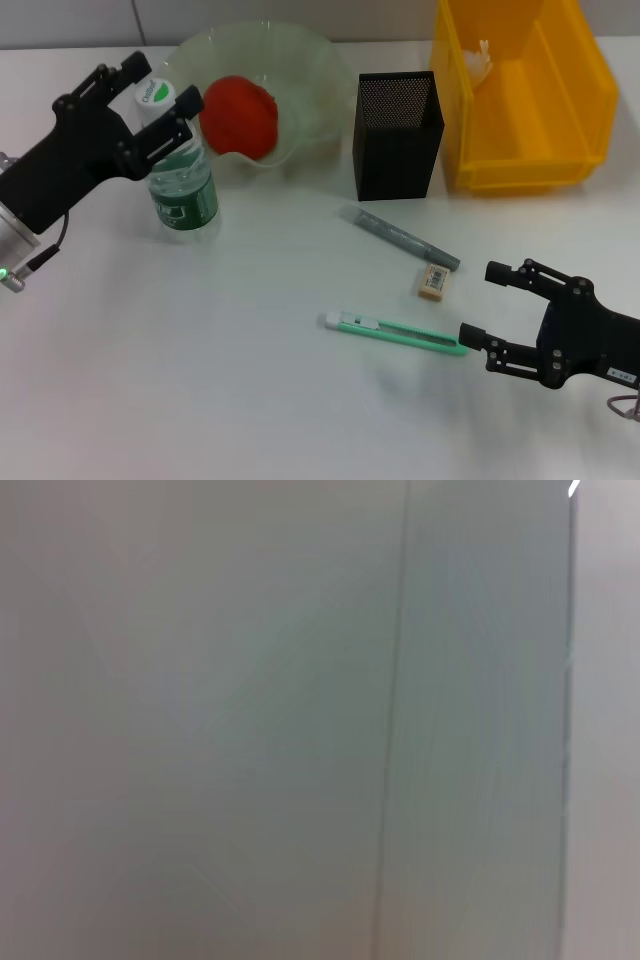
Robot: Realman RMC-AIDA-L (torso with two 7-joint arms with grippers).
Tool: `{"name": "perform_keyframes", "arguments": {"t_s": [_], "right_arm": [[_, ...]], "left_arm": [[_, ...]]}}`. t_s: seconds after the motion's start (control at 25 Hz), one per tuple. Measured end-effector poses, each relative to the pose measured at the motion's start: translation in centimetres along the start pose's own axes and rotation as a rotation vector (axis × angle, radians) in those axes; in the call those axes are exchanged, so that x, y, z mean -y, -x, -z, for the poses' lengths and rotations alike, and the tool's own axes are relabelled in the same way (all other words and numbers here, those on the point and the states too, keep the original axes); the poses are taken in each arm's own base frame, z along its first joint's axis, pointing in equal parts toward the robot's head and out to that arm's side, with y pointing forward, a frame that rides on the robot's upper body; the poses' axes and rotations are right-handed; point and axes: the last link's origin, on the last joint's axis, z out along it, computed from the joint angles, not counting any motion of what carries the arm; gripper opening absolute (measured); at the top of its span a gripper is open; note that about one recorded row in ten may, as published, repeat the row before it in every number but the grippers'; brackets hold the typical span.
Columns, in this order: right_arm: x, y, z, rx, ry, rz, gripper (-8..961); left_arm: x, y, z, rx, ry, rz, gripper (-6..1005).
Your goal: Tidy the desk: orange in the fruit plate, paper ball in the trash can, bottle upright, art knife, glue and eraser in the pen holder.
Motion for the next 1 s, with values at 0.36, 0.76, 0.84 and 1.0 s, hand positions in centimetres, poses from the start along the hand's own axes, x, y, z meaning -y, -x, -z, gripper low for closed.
{"name": "perform_keyframes", "arguments": {"t_s": [0.36,0.76,0.84,1.0], "right_arm": [[0.0,0.0,0.0,0.004,-0.002,-0.003,825],[0.2,0.6,0.0,0.02,0.013,-0.018,825],[0.2,0.6,0.0,0.021,0.015,-0.016,825],[0.3,0.8,0.0,0.024,0.025,-0.011,825]], "left_arm": [[-1.3,-2.8,1.3,-0.103,0.186,0.126,780],[-3.8,-2.0,2.5,0.12,0.487,0.178,779],[-4.2,-1.4,2.6,0.168,0.514,0.179,779],[-4.8,0.1,2.9,0.251,0.53,0.172,779]]}}
